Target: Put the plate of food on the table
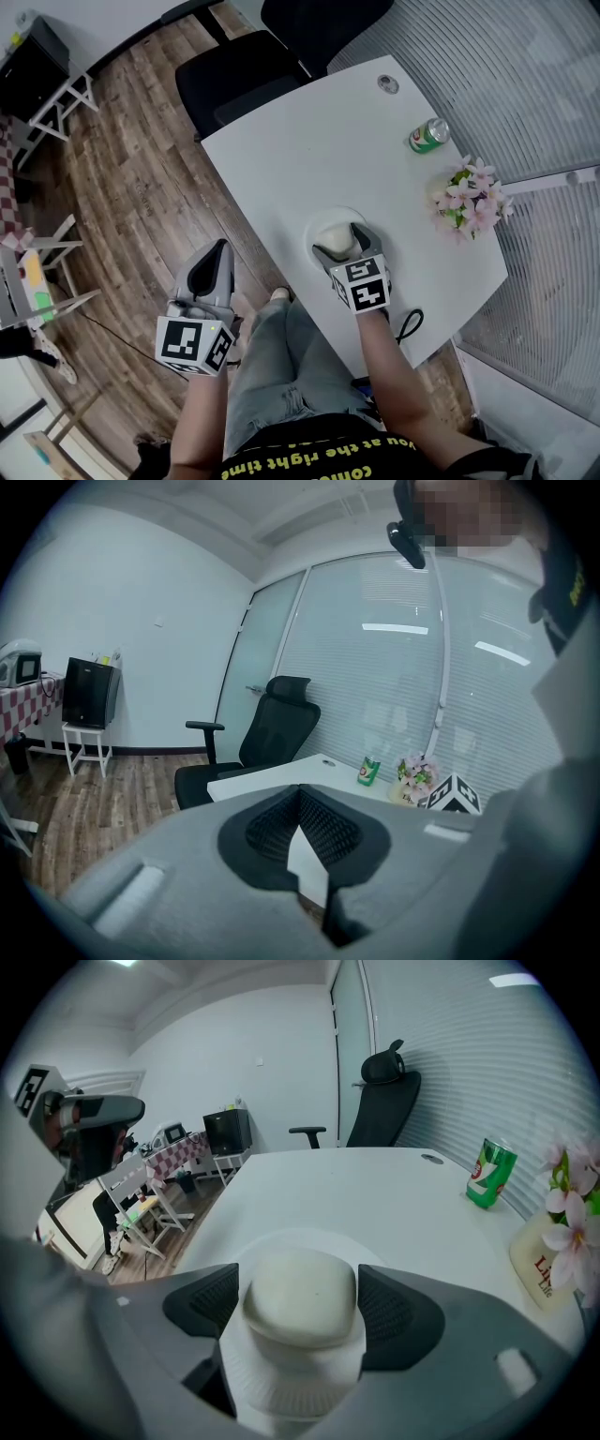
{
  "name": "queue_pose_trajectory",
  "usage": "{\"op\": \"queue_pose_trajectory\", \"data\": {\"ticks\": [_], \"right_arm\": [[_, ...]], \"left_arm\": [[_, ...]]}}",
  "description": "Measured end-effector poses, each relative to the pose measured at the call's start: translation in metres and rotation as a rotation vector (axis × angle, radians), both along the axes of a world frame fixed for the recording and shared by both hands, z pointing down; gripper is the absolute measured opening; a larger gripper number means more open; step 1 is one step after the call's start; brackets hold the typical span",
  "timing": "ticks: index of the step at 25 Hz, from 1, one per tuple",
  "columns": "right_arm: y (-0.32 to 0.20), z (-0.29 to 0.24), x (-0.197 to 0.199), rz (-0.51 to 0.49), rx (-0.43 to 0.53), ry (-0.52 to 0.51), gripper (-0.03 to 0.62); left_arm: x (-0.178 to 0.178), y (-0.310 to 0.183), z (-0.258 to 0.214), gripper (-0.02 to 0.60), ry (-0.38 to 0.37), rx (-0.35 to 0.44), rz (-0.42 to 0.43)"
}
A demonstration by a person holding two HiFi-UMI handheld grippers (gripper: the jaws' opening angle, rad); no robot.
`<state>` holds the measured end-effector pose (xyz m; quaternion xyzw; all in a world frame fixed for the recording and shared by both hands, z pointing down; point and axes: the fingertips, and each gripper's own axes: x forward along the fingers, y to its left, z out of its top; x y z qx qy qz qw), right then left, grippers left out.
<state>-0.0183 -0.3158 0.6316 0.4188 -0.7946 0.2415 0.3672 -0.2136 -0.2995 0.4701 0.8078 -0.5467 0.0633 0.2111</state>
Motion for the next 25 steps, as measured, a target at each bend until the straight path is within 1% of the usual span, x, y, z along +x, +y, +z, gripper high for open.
{"op": "queue_pose_trajectory", "data": {"ticks": [4,5,6,8,12,16,17,18,22,25], "right_arm": [[-0.007,-0.018,-0.001,0.012,0.04,-0.047,0.4],[-0.009,-0.024,-0.001,0.013,0.056,-0.055,0.381],[-0.011,-0.03,-0.001,0.014,0.071,-0.063,0.357],[-0.015,-0.039,-0.001,0.012,0.095,-0.077,0.279],[-0.017,-0.045,0.002,0.016,0.119,-0.097,0.155],[-0.02,-0.053,0.008,0.041,0.157,-0.114,0.036],[-0.021,-0.056,0.009,0.045,0.166,-0.117,0.016],[-0.021,-0.058,0.01,0.046,0.173,-0.12,0.008],[-0.025,-0.072,0.012,0.053,0.205,-0.151,0.008],[-0.029,-0.09,0.013,0.062,0.261,-0.177,0.008]], "left_arm": [[0.001,-0.002,0.0,0.0,-0.006,0.004,0.006],[0.002,-0.002,0.0,0.0,-0.007,0.006,0.007],[0.002,-0.003,0.0,0.0,-0.009,0.008,0.01],[0.003,-0.004,-0.002,0.0,-0.011,0.011,0.015],[0.008,-0.009,-0.004,0.0,-0.005,0.016,0.023],[0.011,-0.011,-0.006,0.0,-0.009,0.022,0.032],[0.011,-0.012,-0.007,0.0,-0.01,0.024,0.033],[0.011,-0.013,-0.007,0.0,-0.01,0.025,0.034],[0.015,-0.015,-0.01,0.0,-0.007,0.031,0.037],[0.017,-0.016,-0.014,0.0,-0.006,0.038,0.04]]}}
